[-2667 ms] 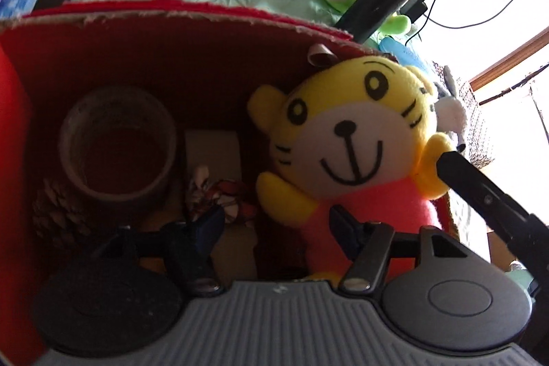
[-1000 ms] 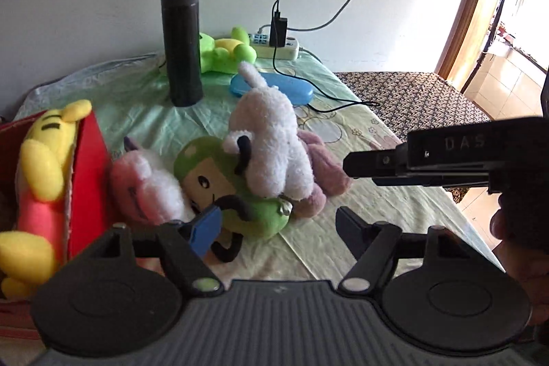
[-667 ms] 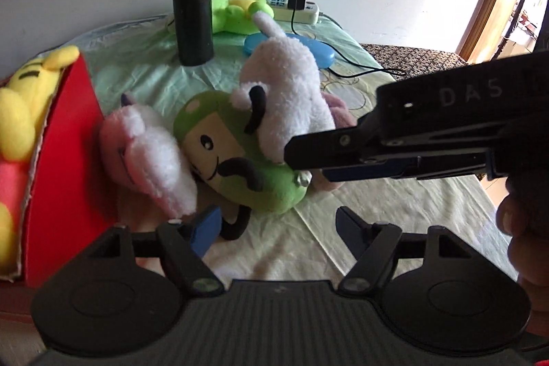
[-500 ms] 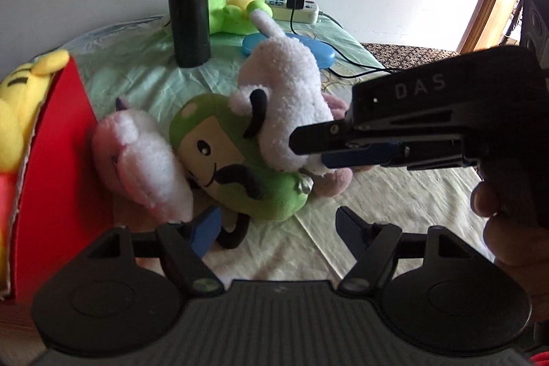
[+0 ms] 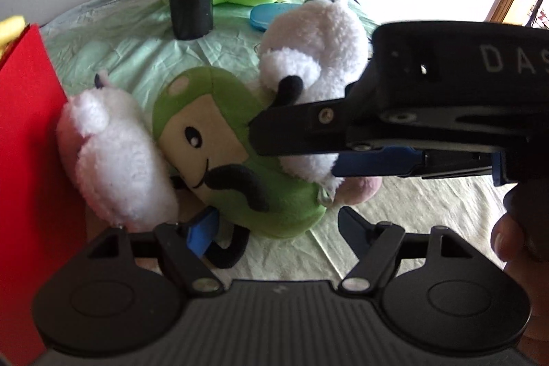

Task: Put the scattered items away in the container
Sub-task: 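Close the right gripper on the green mustached plush and lift it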

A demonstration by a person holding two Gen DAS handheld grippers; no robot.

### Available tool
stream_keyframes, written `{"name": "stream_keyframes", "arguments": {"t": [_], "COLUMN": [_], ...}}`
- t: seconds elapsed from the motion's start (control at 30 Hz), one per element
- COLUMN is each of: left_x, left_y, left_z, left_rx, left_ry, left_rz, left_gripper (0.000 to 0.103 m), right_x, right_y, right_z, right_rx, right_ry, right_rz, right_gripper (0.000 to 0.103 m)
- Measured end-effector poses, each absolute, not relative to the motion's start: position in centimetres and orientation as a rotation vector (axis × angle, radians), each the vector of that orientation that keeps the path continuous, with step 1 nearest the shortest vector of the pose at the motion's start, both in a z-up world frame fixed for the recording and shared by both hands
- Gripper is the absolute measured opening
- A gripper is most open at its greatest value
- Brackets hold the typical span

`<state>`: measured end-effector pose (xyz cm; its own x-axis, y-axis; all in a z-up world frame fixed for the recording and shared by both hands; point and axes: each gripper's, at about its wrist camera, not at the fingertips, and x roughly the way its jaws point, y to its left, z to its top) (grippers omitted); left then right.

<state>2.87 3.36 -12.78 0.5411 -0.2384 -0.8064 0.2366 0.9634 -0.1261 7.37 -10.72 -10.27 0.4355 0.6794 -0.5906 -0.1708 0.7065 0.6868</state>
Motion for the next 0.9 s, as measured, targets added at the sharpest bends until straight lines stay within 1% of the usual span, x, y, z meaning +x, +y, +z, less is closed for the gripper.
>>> {"name": "stream_keyframes", "arguments": {"t": [0.07,0.1,0.13,0.2,0.23,0.27,0.33,0.43,0.57,0.7,0.73,0.77,0.83,0.9], "left_x": [3.2,3.3,3.3,3.2,3.1,3.0,2.7,1.6,-0.9,-3.4,-3.9,-4.2,-4.2,-4.1], "left_y": [3.4,3.3,3.3,3.3,3.4,3.6,4.3,4.8,4.6,5.2,5.3,5.4,5.9,5.9], "left_z": [-13.1,-13.2,-13.2,-13.1,-13.0,-12.8,-12.4,-12.1,-11.7,-12.4,-12.5,-12.5,-12.1,-11.8], "left_rx": [0.002,0.005,0.008,0.010,0.012,0.012,-0.014,-0.031,0.002,-0.028,-0.021,-0.019,-0.031,-0.015], "left_ry": [0.963,0.966,0.966,0.964,0.959,0.952,0.950,0.953,0.962,1.022,1.023,1.018,1.000,0.973], "left_rz": [-0.275,-0.275,-0.277,-0.282,-0.280,-0.277,-0.296,-0.335,-0.398,-0.503,-0.503,-0.493,-0.472,-0.448], "left_gripper": [0.073,0.073,0.073,0.071,0.071,0.071,0.071,0.071,0.071,0.071,0.070,0.067,0.069,0.078], "right_x": [7.6,7.6,7.6,7.4,7.3,7.3,7.0,6.0,4.2,1.4,0.8,0.2,-0.1,0.1], "right_y": [-10.2,-10.0,-9.7,-9.5,-9.7,-9.9,-10.4,-10.9,-10.8,-9.8,-9.6,-9.4,-9.6,-10.5], "right_z": [-10.6,-10.7,-10.7,-10.4,-10.3,-10.2,-10.4,-10.2,-9.4,-8.4,-8.2,-8.0,-7.7,-7.7], "right_rx": [0.574,0.559,0.538,0.518,0.527,0.545,0.596,0.609,0.614,0.535,0.505,0.467,0.435,0.465], "right_ry": [0.993,0.996,1.000,1.003,1.010,1.025,1.063,1.075,1.102,1.132,1.132,1.129,1.114,1.106], "right_rz": [0.576,0.578,0.577,0.569,0.574,0.587,0.630,0.636,0.708,0.824,0.836,0.829,0.779,0.709], "right_gripper": [0.078,0.078,0.077,0.072,0.065,0.048,0.033,0.030,0.031,0.032,0.032,0.032,0.034,0.035]}}
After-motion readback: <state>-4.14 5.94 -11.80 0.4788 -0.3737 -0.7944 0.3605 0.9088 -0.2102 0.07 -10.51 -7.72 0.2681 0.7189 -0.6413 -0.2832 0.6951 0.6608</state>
